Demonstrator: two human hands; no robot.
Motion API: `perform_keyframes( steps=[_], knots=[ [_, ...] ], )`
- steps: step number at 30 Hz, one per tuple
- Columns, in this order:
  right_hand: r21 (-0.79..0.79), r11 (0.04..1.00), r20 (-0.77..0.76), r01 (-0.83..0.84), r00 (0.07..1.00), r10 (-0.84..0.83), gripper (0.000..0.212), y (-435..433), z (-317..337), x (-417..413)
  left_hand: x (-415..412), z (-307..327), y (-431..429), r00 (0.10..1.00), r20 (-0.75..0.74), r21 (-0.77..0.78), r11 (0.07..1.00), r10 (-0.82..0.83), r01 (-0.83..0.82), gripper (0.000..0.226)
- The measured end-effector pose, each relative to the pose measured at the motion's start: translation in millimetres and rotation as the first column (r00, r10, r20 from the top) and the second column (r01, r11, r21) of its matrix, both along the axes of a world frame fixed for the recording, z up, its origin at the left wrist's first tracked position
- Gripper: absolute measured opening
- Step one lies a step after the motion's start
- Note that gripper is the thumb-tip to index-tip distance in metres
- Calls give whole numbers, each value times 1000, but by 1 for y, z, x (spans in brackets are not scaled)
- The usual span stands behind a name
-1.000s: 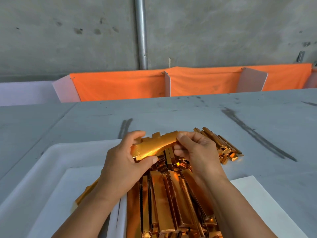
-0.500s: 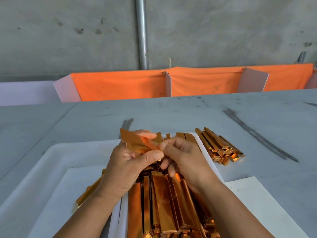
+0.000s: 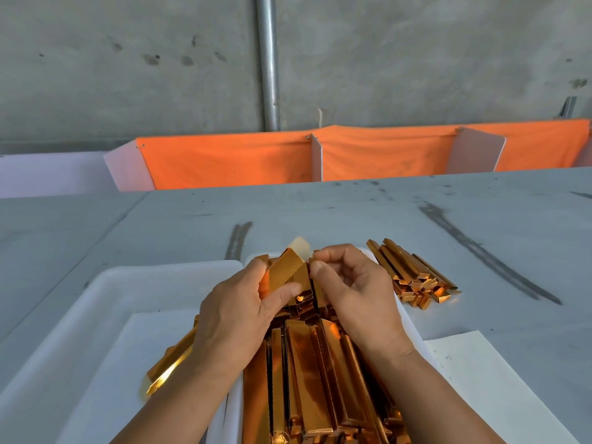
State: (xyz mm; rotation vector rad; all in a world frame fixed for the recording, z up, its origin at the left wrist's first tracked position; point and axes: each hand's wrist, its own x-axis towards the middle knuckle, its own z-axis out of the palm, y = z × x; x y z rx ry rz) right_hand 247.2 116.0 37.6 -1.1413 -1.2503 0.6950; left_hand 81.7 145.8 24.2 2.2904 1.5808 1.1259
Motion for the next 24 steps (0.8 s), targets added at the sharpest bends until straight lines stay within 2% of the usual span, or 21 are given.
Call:
perform_keyframes(
  steps=[3,8,13,19,24],
  knots=[
    [29,999,39,40,998,-41,11,0,-1,0,1,-1,-1,999,-45,10,1000,27,-27,48],
    [34,995,155,93,983,-97,18,0,-1,-1,1,-2,0,999,-12,-25,999,30,-31,50],
    [70,993,192,91,976,-103,26,-1,0,-2,2,-1,-2,1000,-2,-35,999,0,0,43],
    [27,999,368,35,929,-43,22,0,0,-1,3,0,-5,987,-157,45,998,-32,39,48],
    [-74,997,344,0,938,26,27,1,0,3,4,-1,-5,973,-228,36,998,-46,56,46]
  ],
)
